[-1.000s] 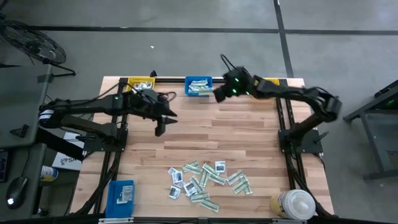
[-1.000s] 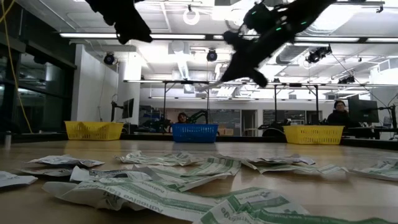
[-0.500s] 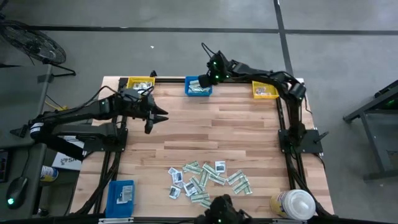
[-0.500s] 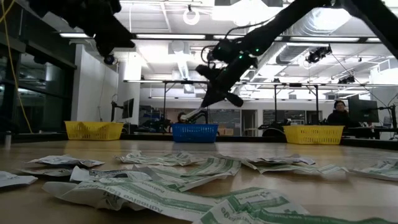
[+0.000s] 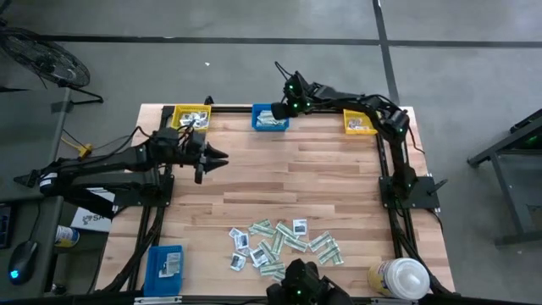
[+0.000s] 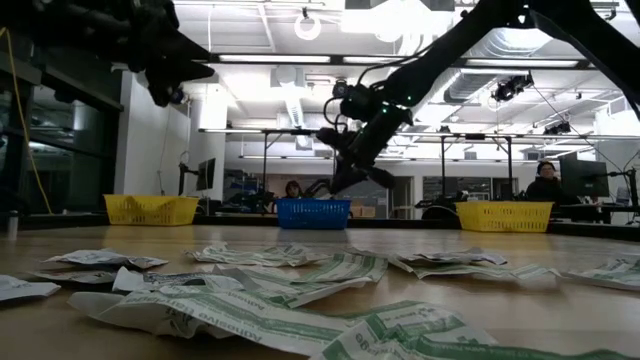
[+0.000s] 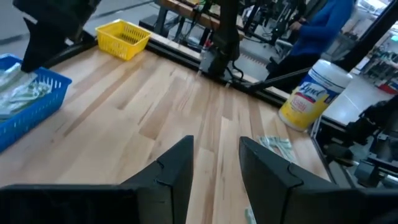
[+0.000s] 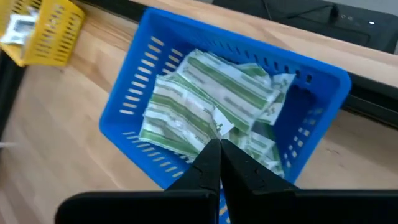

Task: Pick & Place First Aid Supplies
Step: Put the green bandage pack into the top blue bin, then put the gray towelette pack into the left yellow bin

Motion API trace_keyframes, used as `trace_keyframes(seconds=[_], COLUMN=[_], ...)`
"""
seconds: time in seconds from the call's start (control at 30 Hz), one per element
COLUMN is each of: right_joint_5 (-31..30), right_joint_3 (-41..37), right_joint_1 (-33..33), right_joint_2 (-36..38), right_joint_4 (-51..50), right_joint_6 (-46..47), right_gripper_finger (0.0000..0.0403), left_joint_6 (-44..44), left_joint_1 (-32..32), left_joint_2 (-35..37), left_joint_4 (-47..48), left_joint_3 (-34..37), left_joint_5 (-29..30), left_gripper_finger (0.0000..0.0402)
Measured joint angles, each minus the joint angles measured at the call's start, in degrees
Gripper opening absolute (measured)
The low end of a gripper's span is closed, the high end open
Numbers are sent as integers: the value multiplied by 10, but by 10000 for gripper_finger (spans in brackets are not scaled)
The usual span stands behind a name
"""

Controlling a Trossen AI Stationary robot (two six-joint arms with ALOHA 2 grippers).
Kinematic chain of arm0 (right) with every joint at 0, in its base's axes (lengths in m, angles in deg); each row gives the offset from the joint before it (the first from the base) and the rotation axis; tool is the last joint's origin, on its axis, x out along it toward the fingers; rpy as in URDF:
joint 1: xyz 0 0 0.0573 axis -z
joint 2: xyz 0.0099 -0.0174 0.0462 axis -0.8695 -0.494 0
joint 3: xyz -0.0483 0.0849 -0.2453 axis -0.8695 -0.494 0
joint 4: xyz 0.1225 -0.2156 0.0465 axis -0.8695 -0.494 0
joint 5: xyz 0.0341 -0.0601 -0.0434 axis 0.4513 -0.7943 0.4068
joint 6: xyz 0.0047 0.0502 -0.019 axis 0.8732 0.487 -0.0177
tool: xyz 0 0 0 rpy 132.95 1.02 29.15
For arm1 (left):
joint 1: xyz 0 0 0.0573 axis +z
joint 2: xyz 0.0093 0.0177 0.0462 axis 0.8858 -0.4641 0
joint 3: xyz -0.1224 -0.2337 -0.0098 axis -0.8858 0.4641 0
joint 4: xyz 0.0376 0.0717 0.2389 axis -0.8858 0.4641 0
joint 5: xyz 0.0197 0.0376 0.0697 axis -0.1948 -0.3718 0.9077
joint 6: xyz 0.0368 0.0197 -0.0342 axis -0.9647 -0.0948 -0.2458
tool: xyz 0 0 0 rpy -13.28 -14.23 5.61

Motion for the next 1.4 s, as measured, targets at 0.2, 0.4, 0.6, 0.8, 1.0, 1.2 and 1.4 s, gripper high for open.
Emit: trace_keyframes(seconds=[0.2, 0.4, 0.6, 0.8, 1.0, 1.2, 1.4], right_joint_5=[5, 7, 24, 19, 13, -22, -56], right_joint_3=[0, 0, 0, 0, 0, 0, 0], right_joint_1=[0, 0, 10, 23, 26, -5, -55], right_joint_2=[0, 0, 13, 64, 140, 206, 250], right_joint_4=[3, 2, -4, -75, -231, -380, -475], right_joint_6=[-9, -10, -11, -62, -159, -226, -232], right_gripper_finger=[8, 69, 126, 140, 140, 140, 140], left_joint_6=[5, 5, 8, 9, 9, 9, 9], left_joint_1=[0, 0, 0, 0, 0, 0, 0], left_joint_2=[0, 0, 0, 0, 0, 0, 0], left_joint_4=[0, 0, 0, 0, 0, 0, 0], left_joint_3=[1, 1, 1, 1, 1, 1, 1], left_joint_5=[1, 2, 2, 1, 1, 0, -6], left_gripper_finger=[128, 128, 128, 128, 128, 128, 128])
